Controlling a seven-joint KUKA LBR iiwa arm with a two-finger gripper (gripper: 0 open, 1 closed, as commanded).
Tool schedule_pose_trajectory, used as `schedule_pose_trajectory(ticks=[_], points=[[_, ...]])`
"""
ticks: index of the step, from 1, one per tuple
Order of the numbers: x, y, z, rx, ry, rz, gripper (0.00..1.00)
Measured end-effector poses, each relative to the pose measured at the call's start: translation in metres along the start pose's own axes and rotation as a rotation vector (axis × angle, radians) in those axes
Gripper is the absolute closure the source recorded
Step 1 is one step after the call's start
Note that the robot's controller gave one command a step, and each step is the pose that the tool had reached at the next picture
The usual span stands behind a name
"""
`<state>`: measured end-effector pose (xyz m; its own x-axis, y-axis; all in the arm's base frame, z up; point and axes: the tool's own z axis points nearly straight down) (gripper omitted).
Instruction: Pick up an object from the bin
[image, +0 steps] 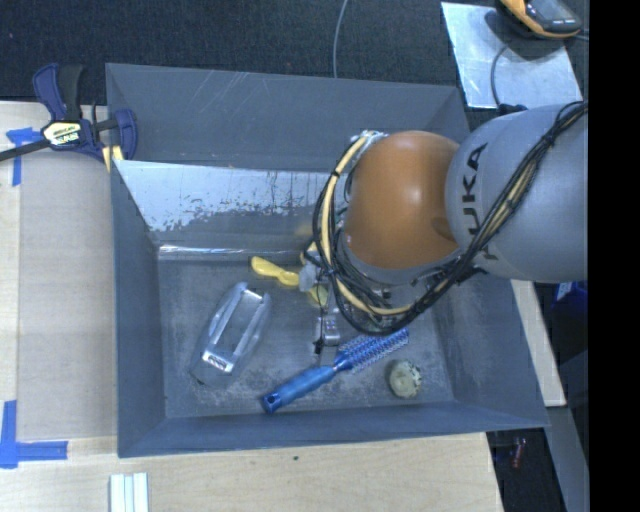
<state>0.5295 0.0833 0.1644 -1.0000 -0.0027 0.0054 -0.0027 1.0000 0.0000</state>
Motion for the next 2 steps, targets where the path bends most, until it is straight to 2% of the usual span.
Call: schedule_pose_trajectory(ticks=[1,2], points=[[-0.002,-0.001,-0.004,-0.001,-0.009,0.003,0.00],[0.004,-0.032,0.092,-0.001,-0.003,0.050,0.00]])
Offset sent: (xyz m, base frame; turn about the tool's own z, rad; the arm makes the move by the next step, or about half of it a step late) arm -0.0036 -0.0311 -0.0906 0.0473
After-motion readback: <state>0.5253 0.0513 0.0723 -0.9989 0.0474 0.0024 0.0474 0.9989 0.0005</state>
